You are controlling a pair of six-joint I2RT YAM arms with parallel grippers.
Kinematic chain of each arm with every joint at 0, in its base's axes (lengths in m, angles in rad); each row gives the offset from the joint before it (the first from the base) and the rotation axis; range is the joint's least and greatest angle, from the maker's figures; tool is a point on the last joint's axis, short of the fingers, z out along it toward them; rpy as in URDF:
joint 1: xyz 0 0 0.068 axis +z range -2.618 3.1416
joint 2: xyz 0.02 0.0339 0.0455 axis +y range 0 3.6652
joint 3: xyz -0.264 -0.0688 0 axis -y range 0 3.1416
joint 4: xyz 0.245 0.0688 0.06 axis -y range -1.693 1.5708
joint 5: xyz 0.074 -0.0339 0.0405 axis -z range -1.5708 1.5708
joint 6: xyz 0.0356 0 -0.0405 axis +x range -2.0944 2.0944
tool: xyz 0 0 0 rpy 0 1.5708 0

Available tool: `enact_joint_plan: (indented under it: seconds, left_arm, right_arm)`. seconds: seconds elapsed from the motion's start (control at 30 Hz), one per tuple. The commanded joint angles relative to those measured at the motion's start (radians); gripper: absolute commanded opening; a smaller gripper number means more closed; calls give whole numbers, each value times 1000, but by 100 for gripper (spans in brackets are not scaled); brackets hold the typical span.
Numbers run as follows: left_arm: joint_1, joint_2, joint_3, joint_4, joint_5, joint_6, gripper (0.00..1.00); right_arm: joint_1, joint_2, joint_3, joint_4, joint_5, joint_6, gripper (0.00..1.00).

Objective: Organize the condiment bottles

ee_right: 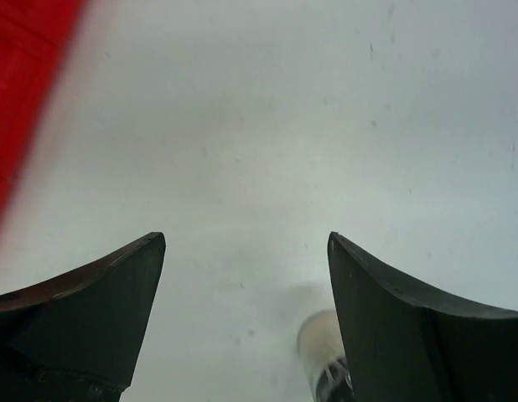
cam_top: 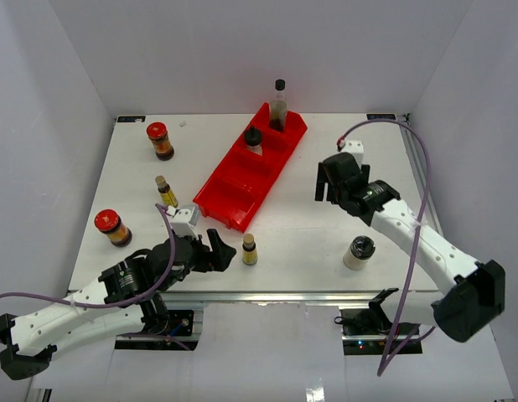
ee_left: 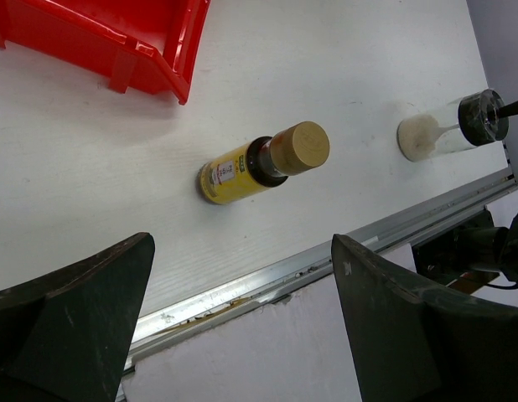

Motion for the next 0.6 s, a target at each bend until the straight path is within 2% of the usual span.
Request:
enact_joint_plan:
  seconds: [0.0, 0.13, 0.4, 0.57]
  left_arm:
    - [-7, -2, 6, 1, 7, -13, 98]
    - [-10, 7, 0, 6, 8, -12, 98]
    - [-9, 14, 4, 6, 7, -8, 98]
    - [-10, -2, -2, 10, -2, -10, 98]
  right_arm:
    - [2, -187, -126, -110, 95, 219, 85]
    - [-6, -302, -196, -199, 142, 307, 91]
    - [-11, -392, -275, -299, 160, 352, 92]
    - [-12, -458, -361, -306, 152, 369, 93]
